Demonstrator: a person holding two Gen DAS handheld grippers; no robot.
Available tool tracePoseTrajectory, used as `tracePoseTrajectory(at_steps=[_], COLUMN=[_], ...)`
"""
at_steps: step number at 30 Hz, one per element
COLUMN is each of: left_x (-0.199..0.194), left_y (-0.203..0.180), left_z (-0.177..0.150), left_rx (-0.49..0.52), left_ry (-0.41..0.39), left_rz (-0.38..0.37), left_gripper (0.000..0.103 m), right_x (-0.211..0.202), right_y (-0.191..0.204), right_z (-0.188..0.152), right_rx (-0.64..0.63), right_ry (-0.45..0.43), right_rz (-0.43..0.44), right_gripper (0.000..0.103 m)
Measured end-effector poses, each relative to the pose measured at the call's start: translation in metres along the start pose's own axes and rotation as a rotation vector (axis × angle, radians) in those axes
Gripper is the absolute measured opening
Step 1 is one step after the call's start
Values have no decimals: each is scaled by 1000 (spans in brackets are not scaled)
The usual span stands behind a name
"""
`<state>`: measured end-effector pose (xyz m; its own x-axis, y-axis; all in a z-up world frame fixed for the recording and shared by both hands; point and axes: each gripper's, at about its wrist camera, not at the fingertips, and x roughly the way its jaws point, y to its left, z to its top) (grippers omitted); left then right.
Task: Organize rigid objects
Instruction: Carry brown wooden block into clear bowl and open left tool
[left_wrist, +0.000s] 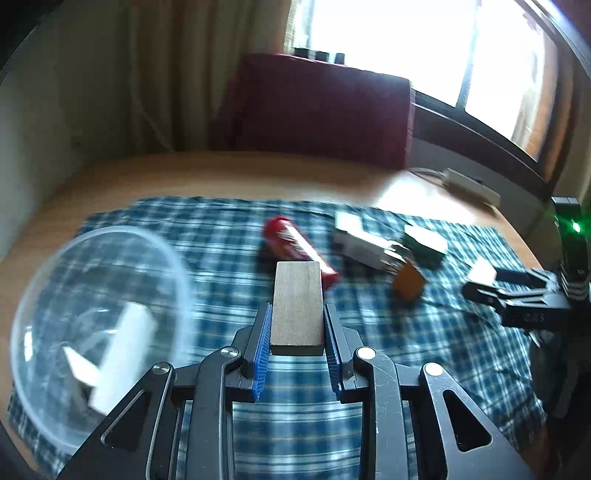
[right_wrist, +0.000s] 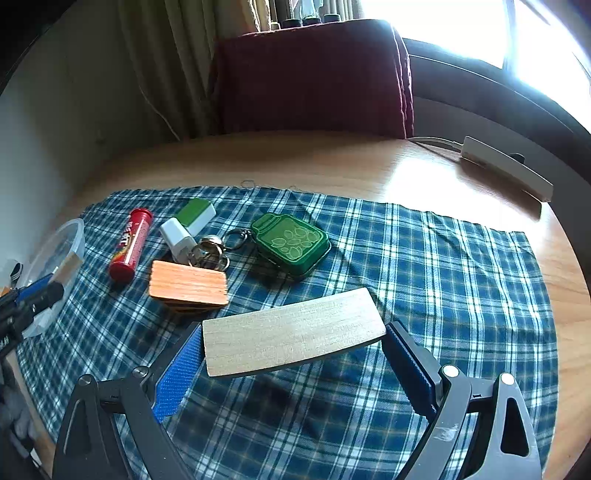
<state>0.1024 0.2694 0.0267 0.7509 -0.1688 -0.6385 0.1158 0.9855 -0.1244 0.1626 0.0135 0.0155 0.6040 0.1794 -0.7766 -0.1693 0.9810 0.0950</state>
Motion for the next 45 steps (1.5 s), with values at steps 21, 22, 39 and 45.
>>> tracePoseTrajectory(at_steps=[21, 22, 39, 45], left_x=[-40, -42, -45, -47], left_y=[125, 129, 170, 170], left_z=[-12, -13, -34, -37], left_rx=[-239, -248, -387, -382], left_ry=[-125, -136, -194, -228], left_rz=[273, 296, 390, 411], left_gripper=[29, 30, 77, 78], right_x=[-13, -13, -25, -29], right_y=[30, 31, 61, 97], right_z=[-17, -18, -26, -22], right_rx=[16, 16, -16, -85], right_ry=[-15, -12, -45, -61], right_rz=[59, 62, 124, 176], right_gripper=[96, 96, 96, 96])
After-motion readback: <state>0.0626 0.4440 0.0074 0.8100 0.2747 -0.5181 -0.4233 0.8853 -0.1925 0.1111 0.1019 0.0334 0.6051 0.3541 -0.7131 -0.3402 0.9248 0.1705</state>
